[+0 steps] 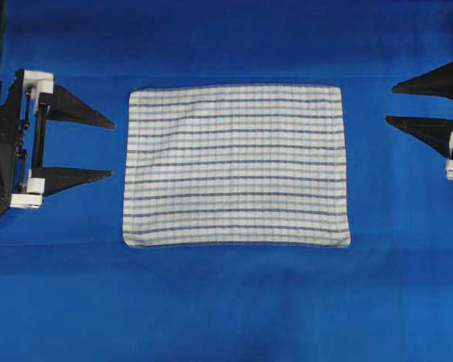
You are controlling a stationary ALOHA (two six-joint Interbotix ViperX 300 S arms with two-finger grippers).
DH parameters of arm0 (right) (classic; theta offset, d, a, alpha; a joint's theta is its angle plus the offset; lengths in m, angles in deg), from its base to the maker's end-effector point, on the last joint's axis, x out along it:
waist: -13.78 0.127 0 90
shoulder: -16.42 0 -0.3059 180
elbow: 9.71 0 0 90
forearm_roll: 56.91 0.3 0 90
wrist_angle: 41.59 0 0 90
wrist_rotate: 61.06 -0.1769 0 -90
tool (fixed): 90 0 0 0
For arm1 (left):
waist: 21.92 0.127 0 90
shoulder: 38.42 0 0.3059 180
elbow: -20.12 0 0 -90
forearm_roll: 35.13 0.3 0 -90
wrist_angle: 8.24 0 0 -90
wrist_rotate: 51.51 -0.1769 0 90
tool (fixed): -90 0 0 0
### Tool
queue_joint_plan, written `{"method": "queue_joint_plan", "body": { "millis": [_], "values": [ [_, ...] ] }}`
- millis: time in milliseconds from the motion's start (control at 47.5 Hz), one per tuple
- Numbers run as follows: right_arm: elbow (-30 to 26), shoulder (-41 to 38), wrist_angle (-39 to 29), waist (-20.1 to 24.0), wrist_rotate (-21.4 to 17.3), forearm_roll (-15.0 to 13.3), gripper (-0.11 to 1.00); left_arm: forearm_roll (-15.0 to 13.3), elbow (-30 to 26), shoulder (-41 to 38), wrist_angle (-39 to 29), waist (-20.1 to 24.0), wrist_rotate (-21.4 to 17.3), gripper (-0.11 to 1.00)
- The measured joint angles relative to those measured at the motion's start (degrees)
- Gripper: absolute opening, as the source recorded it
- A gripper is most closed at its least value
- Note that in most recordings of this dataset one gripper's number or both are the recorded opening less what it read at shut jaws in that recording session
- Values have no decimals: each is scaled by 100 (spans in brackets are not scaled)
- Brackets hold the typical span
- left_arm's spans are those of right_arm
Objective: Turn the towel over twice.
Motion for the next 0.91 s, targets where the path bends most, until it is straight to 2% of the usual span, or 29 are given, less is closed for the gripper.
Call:
{"method": "queue_joint_plan", "body": {
  "millis": [168, 400, 674, 905],
  "values": [
    [0, 202, -229, -9, 88, -18, 57, 9, 97, 255, -132, 97, -26, 78],
    [343, 1055, -659, -18, 105, -62, 49, 0, 650, 1248, -158, 281, 44, 75],
    [1046, 1925, -650, -18, 18, -35, 45, 9, 1371, 2566, -396, 290, 79, 75],
    [1573, 2206, -246, -18, -272, 0, 43, -18, 1775, 2979, -448, 290, 88, 74]
  ]
}}
